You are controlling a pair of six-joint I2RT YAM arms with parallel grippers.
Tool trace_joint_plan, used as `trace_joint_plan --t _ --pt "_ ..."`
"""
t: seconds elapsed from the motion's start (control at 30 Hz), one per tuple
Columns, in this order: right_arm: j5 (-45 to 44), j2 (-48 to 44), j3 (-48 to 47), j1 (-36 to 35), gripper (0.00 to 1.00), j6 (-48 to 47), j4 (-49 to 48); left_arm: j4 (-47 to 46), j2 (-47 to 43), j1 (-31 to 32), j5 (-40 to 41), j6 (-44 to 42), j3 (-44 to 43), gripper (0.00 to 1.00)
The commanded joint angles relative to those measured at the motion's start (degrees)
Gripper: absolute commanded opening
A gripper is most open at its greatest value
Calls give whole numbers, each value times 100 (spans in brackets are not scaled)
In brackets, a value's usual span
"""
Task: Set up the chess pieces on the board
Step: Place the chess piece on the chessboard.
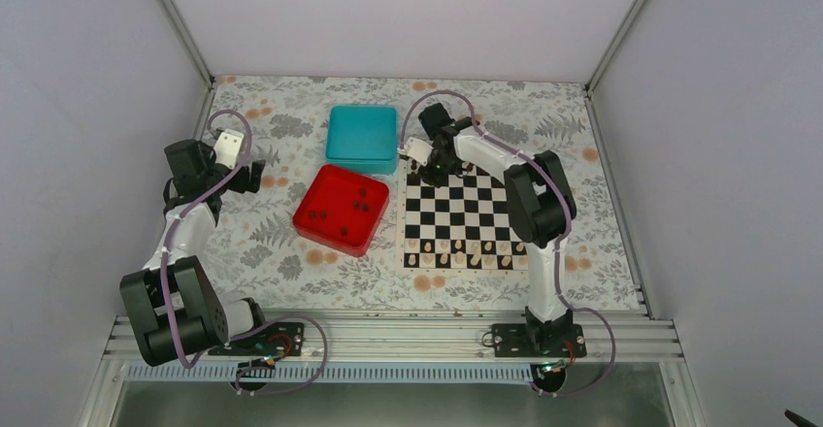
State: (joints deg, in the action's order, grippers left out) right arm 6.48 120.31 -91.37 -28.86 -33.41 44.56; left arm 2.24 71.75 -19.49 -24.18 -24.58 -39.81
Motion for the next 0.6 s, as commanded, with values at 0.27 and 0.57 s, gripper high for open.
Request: trace_joint_plan --t 0.27,0.57 --pt "-41 230 -214 82 7 -38 -114 -72 66 -38 -147 59 -64 100" --pt "-104 302 -208 100 7 -50 -139 -48 94 -39 -188 63 -71 100"
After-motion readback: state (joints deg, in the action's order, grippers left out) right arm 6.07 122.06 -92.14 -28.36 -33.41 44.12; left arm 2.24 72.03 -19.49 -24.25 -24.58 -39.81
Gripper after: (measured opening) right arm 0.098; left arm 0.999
